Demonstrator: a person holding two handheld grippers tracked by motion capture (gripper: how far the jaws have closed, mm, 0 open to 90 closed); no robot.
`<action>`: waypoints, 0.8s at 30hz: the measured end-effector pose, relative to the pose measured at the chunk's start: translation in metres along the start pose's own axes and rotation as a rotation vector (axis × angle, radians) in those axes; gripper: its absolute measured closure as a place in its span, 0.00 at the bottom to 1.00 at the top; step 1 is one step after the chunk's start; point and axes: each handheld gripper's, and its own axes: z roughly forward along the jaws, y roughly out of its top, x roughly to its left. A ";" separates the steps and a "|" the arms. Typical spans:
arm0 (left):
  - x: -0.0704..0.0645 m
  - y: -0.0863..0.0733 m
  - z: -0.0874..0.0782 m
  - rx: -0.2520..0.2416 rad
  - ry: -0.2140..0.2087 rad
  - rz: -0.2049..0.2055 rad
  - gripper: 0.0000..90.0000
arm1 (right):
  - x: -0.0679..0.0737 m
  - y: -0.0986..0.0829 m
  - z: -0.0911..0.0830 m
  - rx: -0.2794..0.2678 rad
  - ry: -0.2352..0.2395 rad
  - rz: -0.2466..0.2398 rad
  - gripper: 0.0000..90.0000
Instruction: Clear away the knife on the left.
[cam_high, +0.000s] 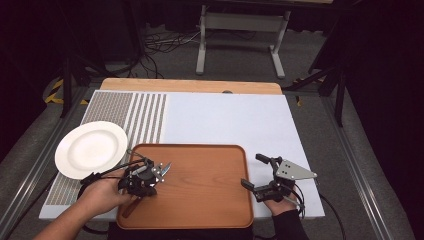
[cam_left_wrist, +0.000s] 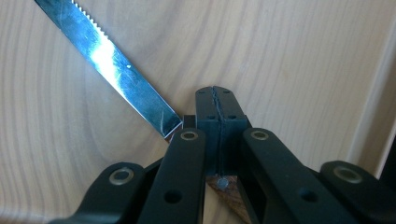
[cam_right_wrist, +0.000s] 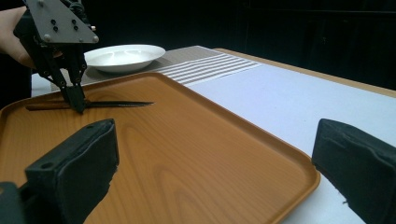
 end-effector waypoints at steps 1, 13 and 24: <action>0.000 0.000 0.000 0.000 0.000 0.000 1.00 | 0.000 0.000 0.000 0.000 0.000 0.000 0.01; 0.006 -0.003 -0.001 -0.001 0.010 -0.036 1.00 | 0.000 0.000 0.000 0.002 0.002 0.002 0.01; 0.013 -0.010 -0.002 -0.012 0.019 -0.089 1.00 | 0.000 0.000 0.000 0.001 0.001 0.005 0.01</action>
